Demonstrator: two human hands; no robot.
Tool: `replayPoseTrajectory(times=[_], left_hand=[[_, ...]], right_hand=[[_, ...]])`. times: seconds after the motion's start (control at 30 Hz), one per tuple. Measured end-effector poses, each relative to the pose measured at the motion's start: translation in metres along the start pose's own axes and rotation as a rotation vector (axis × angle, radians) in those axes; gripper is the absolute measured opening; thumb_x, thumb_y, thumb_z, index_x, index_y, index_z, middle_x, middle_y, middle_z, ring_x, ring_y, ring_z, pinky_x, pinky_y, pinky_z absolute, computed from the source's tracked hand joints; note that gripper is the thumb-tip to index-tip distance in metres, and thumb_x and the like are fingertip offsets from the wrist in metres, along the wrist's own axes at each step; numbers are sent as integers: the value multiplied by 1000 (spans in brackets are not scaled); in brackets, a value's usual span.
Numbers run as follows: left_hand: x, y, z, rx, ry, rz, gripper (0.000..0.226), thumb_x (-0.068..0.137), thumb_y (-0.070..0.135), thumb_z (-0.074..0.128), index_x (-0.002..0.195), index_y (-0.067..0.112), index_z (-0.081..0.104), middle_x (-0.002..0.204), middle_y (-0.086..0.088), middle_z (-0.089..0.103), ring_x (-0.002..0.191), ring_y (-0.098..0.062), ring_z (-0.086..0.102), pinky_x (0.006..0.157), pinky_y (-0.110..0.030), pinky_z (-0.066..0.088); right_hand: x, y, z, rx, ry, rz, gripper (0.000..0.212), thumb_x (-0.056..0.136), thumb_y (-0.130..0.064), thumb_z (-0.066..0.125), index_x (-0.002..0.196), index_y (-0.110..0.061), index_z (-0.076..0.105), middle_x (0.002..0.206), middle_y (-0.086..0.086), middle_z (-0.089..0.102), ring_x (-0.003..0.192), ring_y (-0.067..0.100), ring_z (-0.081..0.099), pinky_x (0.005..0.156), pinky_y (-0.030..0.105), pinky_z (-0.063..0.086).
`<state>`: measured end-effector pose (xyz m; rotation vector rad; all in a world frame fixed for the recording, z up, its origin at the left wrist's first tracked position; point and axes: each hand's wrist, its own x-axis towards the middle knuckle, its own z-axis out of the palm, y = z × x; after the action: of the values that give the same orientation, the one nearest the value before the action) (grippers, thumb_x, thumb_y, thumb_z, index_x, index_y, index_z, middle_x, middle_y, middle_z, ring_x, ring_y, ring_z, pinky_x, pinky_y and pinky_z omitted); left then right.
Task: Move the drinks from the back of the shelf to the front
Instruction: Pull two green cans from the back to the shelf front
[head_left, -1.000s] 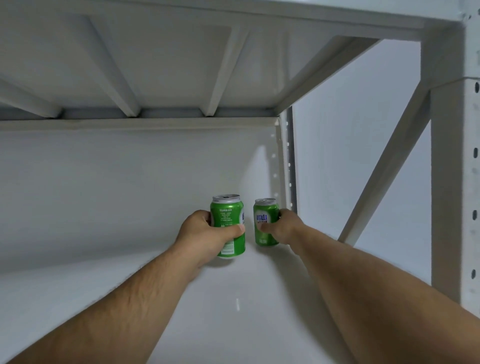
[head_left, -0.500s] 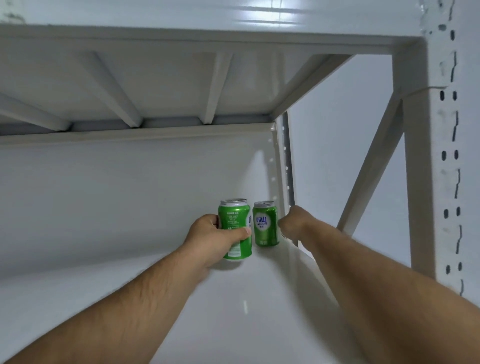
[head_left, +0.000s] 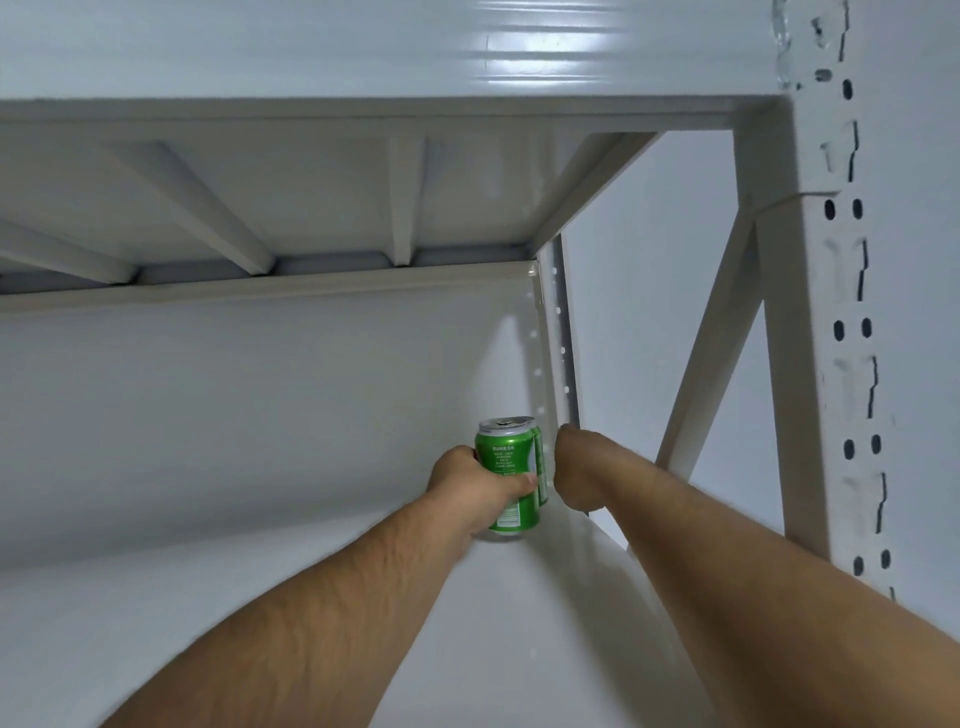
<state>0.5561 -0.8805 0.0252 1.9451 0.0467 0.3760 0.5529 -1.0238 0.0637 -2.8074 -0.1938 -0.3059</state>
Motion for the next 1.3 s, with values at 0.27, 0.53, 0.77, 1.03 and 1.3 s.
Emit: replayPoseTrajectory(times=[0.27, 0.53, 0.77, 1.03, 1.3], left_hand=[[3, 0, 12, 13, -23, -5, 46, 77, 24, 92, 114, 11, 69, 110, -8, 75, 102, -27, 74, 98, -44, 60], [3, -3, 21, 33, -31, -3, 44, 80, 25, 90, 116, 11, 69, 109, -8, 75, 102, -26, 73, 95, -40, 60], [0, -3, 21, 80, -43, 3, 42, 82, 29, 89, 116, 14, 72, 110, -6, 77, 103, -25, 74, 98, -43, 59], [-8, -1, 19, 204, -137, -18, 32, 81, 32, 88, 105, 16, 75, 104, -3, 77, 97, -20, 73, 93, -32, 58], [-50, 22, -21, 688, -148, 7, 91, 90, 48, 75, 160, 11, 31, 158, -7, 47, 137, -25, 51, 103, -27, 40]], right_hand=[[-1, 3, 14, -192, -37, 115, 76, 87, -8, 66, 151, -3, 27, 154, 9, 35, 137, 27, 44, 108, 38, 43], [-5, 1, 12, -157, -105, 58, 36, 97, -5, 57, 132, 2, 53, 92, 14, 56, 100, 31, 55, 66, 10, 41], [-7, -4, 10, -266, -119, 87, 36, 93, -8, 63, 127, -4, 54, 84, 5, 50, 88, 22, 49, 77, 27, 42], [-9, -6, 13, -252, -133, 63, 47, 90, -9, 65, 135, -7, 52, 84, 3, 47, 86, 21, 49, 76, 27, 42], [-27, -10, 11, -211, -219, 23, 39, 97, -5, 53, 136, 1, 50, 88, 13, 53, 63, 20, 40, 67, 18, 42]])
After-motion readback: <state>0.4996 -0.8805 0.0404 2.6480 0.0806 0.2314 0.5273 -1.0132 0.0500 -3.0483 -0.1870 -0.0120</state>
